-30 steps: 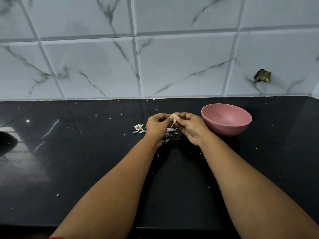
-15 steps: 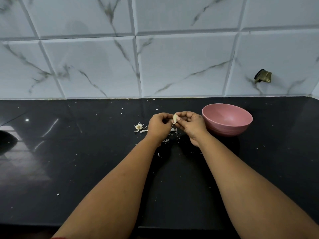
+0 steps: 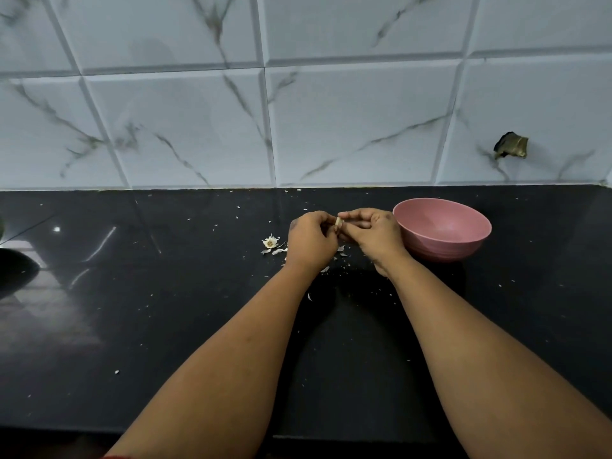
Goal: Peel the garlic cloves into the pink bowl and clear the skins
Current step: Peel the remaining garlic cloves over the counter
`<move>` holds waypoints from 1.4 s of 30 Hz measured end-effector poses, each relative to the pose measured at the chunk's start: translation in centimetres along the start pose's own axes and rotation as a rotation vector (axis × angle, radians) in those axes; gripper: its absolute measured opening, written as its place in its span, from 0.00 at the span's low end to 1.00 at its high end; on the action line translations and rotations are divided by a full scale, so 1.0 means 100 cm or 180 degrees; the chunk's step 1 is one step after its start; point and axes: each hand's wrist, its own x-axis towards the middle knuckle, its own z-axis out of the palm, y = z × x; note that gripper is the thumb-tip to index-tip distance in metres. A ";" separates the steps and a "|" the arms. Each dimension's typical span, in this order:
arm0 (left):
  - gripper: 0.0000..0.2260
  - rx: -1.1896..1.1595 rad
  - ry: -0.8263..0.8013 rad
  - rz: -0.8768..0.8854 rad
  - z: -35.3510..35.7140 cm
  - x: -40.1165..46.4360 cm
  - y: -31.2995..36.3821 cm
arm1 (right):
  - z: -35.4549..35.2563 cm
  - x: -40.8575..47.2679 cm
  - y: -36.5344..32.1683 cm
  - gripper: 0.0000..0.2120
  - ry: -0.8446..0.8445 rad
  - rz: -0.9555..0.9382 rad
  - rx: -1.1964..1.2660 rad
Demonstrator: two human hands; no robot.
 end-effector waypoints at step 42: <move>0.13 0.0217 -0.0345 -0.0460 0.002 0.007 -0.007 | 0.013 0.001 -0.017 0.14 0.0795 -0.1835 -0.1649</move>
